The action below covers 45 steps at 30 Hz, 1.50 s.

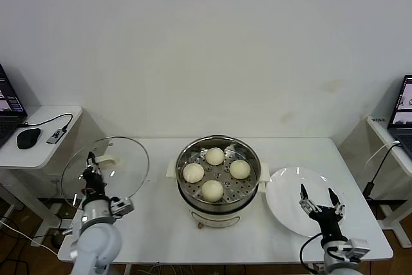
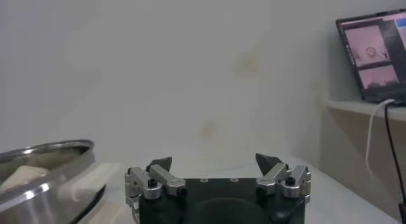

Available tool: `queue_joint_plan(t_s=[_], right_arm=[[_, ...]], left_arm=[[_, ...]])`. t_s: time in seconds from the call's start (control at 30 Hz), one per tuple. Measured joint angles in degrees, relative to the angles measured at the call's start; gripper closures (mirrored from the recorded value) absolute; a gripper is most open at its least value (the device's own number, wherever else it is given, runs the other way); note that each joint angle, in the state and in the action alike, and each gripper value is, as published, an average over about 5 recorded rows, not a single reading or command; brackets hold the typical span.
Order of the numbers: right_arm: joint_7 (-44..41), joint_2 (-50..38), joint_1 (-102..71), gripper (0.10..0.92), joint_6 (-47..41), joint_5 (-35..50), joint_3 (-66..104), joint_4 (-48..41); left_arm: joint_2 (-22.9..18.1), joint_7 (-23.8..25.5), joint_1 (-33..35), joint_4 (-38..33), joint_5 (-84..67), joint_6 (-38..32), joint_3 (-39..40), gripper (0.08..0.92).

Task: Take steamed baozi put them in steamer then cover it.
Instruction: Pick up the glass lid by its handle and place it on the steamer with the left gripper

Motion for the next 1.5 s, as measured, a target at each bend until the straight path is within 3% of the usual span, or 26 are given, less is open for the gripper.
queue_joint_plan(t_s=[0.37, 0.8, 1.17, 1.5], right_arm=[[0.26, 0.99, 0.79, 0.203, -0.22, -0.84, 1.37, -1.12], [0.24, 2.38, 1.75, 0.203, -0.3, -1.85, 2.12, -2.98], [0.22, 3.62, 1.7, 0.203, -0.19, -2.94, 1.94, -3.46], [0.17, 4.0, 1.81, 0.203, 0.06, -3.48, 1.96, -3.52]], left_arm=[[-6.23, 6.63, -5.31, -1.92, 9.34, 7.37, 12.8, 0.856], [-13.88, 10.41, -13.56, 3.03, 14.19, 9.14, 25.15, 0.856], [-16.36, 10.87, -17.11, 6.84, 12.28, 9.12, 32.74, 0.856], [-17.22, 11.76, -17.48, 9.13, 12.94, 9.12, 34.53, 0.856]])
